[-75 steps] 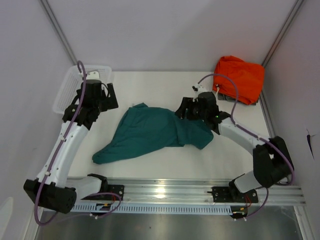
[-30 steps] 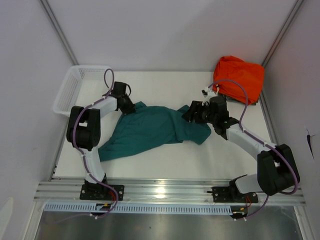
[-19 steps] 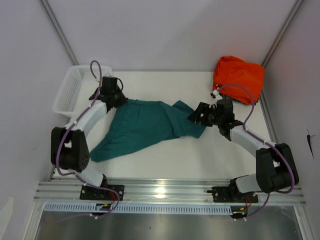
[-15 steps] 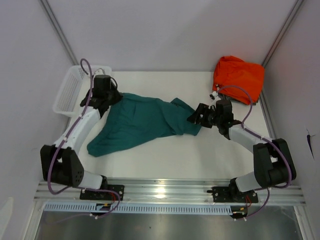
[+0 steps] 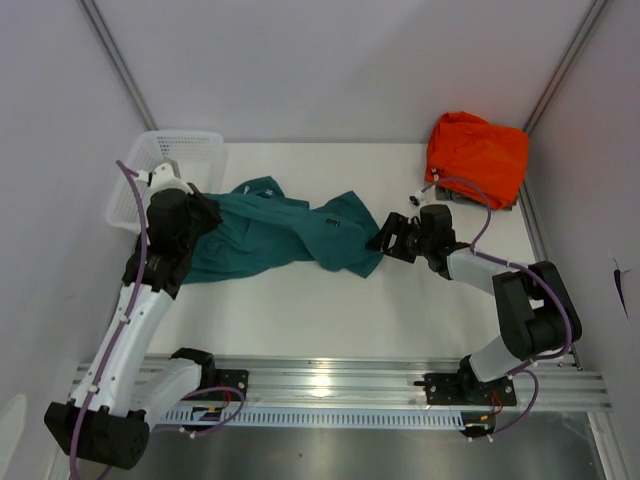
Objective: Fold and stack the shorts
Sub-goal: Flatten the shorts out
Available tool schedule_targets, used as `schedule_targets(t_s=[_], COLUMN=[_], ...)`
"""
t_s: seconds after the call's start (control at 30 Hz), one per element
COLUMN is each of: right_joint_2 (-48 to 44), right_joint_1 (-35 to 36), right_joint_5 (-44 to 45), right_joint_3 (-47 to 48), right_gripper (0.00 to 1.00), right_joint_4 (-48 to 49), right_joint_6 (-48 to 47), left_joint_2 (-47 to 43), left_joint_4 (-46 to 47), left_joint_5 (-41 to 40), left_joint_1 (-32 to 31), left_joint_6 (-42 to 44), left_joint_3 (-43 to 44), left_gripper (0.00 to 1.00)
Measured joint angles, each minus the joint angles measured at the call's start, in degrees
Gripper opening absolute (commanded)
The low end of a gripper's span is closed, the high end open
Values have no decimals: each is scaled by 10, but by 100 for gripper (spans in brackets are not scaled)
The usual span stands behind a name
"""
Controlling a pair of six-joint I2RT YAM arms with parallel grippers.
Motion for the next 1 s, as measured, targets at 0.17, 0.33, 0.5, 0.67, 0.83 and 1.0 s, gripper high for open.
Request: schedule_targets(t_s=[0.17, 0.33, 0.5, 0.67, 0.83, 1.0], right_joint_2=[-5, -19, -21, -33, -33, -34], right_joint_1=[6, 56, 120, 188, 230, 288], right_joint_5=[2, 53, 61, 31, 7, -2], right_joint_3=[0, -11, -22, -44, -38, -9], right_gripper=[77, 73, 74, 67, 35, 47], right_joint_4=[23, 56, 114, 149, 146, 129], right_joint_6=[-23, -96, -171, -228, -263, -272], left_joint_2=[-71, -108, -111, -93, -65, -28], left_joint_4=[-21, -58, -93, -135, -162, -182], left_joint_5=[-28, -63, -83, -110, -133, -141], left_joint_1=[0, 0, 0, 0, 4, 18], left_joint_6=[15, 25, 34, 49, 64, 71], left_joint_3=[-33, -24, 6, 84, 164, 229], left_gripper=[0, 0, 0, 0, 0, 0])
